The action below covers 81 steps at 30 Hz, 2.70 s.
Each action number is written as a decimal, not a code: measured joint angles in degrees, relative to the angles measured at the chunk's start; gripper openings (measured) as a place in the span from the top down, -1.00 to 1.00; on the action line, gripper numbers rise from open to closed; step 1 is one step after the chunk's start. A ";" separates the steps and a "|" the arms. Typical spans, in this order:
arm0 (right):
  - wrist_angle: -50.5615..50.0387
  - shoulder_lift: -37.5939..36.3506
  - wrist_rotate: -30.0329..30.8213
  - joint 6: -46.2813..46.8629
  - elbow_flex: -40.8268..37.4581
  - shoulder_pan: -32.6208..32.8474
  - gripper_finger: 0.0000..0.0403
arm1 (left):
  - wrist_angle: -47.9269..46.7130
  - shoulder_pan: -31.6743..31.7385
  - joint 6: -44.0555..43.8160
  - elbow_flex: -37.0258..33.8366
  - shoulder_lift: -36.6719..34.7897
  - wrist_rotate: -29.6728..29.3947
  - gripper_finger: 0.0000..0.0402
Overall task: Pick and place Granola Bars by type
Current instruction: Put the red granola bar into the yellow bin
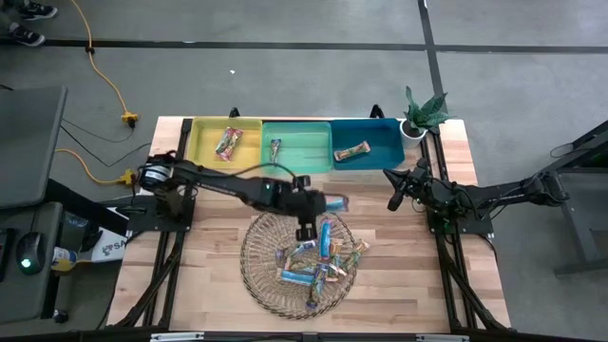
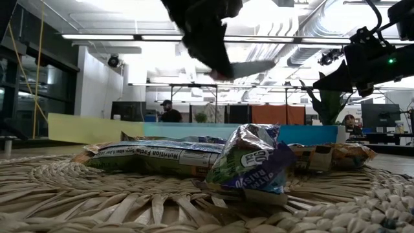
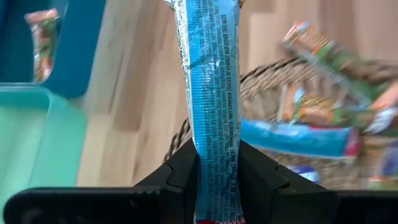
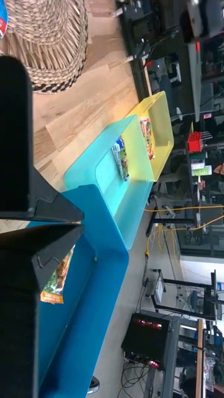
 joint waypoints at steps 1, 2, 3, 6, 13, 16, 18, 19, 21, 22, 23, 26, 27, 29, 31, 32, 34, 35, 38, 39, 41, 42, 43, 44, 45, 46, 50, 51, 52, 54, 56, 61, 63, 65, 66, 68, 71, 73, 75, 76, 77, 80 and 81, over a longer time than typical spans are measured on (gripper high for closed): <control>0.00 0.01 0.00 -0.01 -0.01 0.00 1.00 | 1.29 0.82 0.26 0.07 -0.53 2.43 0.58; 0.03 0.02 0.00 -0.01 0.02 0.00 1.00 | 2.36 1.68 0.35 0.05 -1.10 5.43 0.58; 0.06 0.01 0.02 0.00 0.01 0.00 1.00 | 3.23 2.53 0.42 0.05 -1.73 8.51 0.58; 0.04 0.02 0.00 -0.02 0.01 0.00 1.00 | 5.91 5.27 0.22 0.05 -3.41 19.31 0.58; 0.01 0.02 0.00 -0.01 0.01 -0.01 1.00 | 9.18 12.75 -3.73 0.03 -4.35 49.77 0.58; 0.00 0.02 0.00 -0.02 0.01 -0.01 1.00 | 9.28 15.09 -3.60 0.03 -4.35 53.73 0.58; 0.02 0.02 0.00 0.00 -0.01 -0.01 1.00 | 9.32 16.37 -2.96 0.01 -4.35 54.26 0.58; 0.00 0.02 0.00 -0.02 -0.01 -0.01 1.00 | 9.64 17.09 -2.79 0.01 -4.35 54.62 0.58; 0.00 0.02 0.00 0.00 0.02 0.00 1.00 | 11.01 18.58 -2.97 0.01 -4.35 56.67 0.58; 0.00 0.02 0.00 -0.02 0.01 0.00 1.00 | 12.06 19.32 -3.25 -0.01 -4.41 57.76 0.58; 0.00 0.02 0.00 -0.01 0.00 -0.01 1.00 | 12.59 20.09 -3.66 -0.03 -4.86 58.32 0.58; 0.00 0.02 0.00 0.00 0.02 -0.01 1.00 | 14.50 21.69 -4.01 -0.06 -6.84 58.53 0.58; 0.12 0.02 0.02 -0.01 0.02 -0.01 1.00 | 14.47 22.22 -3.91 -0.08 -7.86 58.43 0.58; 0.04 -0.05 0.00 -0.02 0.00 0.00 1.00 | 15.46 23.03 -3.43 -0.08 -10.16 57.68 0.58; 0.20 -0.01 0.03 0.00 0.01 -0.01 1.00 | 14.83 24.15 -2.55 -0.08 -13.09 56.08 0.58; 0.03 -0.01 -0.01 -0.01 0.01 -0.01 1.00 | 14.73 24.61 -1.92 -0.08 -14.48 55.11 0.58; -0.02 -0.03 0.00 -0.01 -0.01 -0.01 1.00 | 12.68 25.89 -0.74 -0.06 -17.62 52.24 0.58; -0.02 -0.03 0.01 -0.01 0.00 0.01 1.00 | 11.44 26.52 0.09 -0.06 -19.18 50.49 0.58; -0.02 -0.03 0.00 -0.01 0.00 0.01 1.00 | 7.45 28.21 2.32 -0.04 -23.96 45.09 0.58; -0.02 -0.03 0.00 0.00 0.02 -0.01 1.00 | 5.74 28.92 3.02 -0.04 -25.67 43.48 0.58; 0.04 -0.03 0.00 -0.01 0.00 -0.01 1.00 | 3.45 30.24 4.13 -0.04 -29.23 40.42 0.58; 0.01 -0.03 0.00 -0.02 -0.01 -0.01 1.00 | 2.41 30.86 4.64 -0.04 -31.08 38.69 0.58; 0.00 -0.03 0.02 -0.01 -0.01 -0.01 1.00 | 1.43 31.42 5.06 -0.04 -32.94 36.50 0.58; 0.02 -0.03 0.01 -0.02 0.01 0.01 1.00 | 0.66 32.02 5.54 -0.04 -34.84 34.05 0.58; 0.00 -0.03 0.00 -0.01 0.00 -0.01 1.00 | 0.28 32.52 5.99 -0.04 -36.59 31.61 0.58; 0.02 -0.03 0.02 0.00 0.02 -0.01 1.00 | -0.02 32.89 6.39 -0.04 -38.42 28.59 0.58; 0.01 -0.03 0.02 -0.02 -0.01 0.00 1.00 | -0.64 33.12 7.63 -0.04 -44.38 13.81 0.58; 0.02 -0.03 0.00 -0.01 0.01 -0.01 1.00 | -1.22 33.12 7.97 0.00 -45.48 9.86 0.58; 0.00 -0.03 0.00 0.00 0.02 -0.01 1.00 | -2.31 33.12 8.22 0.01 -46.34 6.10 0.58; 0.01 -0.03 0.01 -0.01 -0.01 -0.01 1.00 | -5.18 33.12 7.78 0.01 -47.24 -1.93 0.58; 0.02 -0.03 0.00 0.00 -0.01 -0.01 1.00 | -9.67 33.12 5.88 0.01 -47.38 -9.75 0.58; 0.02 -0.03 0.00 -0.01 0.02 0.01 1.00 | -23.23 33.16 -8.86 -0.03 -45.83 -30.50 0.58; 0.00 -0.03 0.01 -0.02 -0.01 -0.01 1.00 | -29.36 33.17 -16.94 -0.04 -44.69 -35.88 0.58; 0.02 -0.03 0.01 -0.01 0.01 -0.01 1.00 | -34.60 33.18 -23.01 -0.29 -43.31 -38.58 0.58; 0.00 -0.03 0.00 0.00 0.02 0.00 1.00 | -35.70 33.18 -25.16 -1.11 -42.83 -39.24 0.58; 0.00 -0.03 0.02 0.00 0.02 -0.01 1.00 | -34.98 33.16 -27.51 -4.44 -42.59 -39.06 0.58; 0.00 -0.03 0.01 -0.01 -0.01 -0.01 1.00 | -32.06 33.24 -31.65 -11.90 -42.43 -38.74 0.58; 0.00 -0.03 0.00 0.00 -0.01 -0.01 1.00 | -29.67 34.77 -35.36 -18.25 -42.35 -38.04 0.58; 0.00 -0.03 0.02 -0.01 0.01 0.00 1.00 | -26.72 37.48 -38.51 -24.52 -42.33 -34.89 0.58; 0.00 -0.03 0.00 0.00 0.01 -0.01 1.00 | -25.01 39.14 -39.61 -27.52 -42.35 -32.71 0.58; 0.00 -0.03 0.00 0.00 0.00 -0.01 1.00 | -22.97 40.92 -40.26 -30.27 -42.35 -30.43 0.58; 0.00 -0.03 0.00 -0.01 0.00 0.00 1.00 | -15.76 46.08 -39.73 -37.30 -42.33 -24.76 0.58; 0.00 -0.03 0.00 -0.02 0.00 -0.01 1.00 | -13.31 47.78 -38.85 -39.08 -42.33 -23.04 0.58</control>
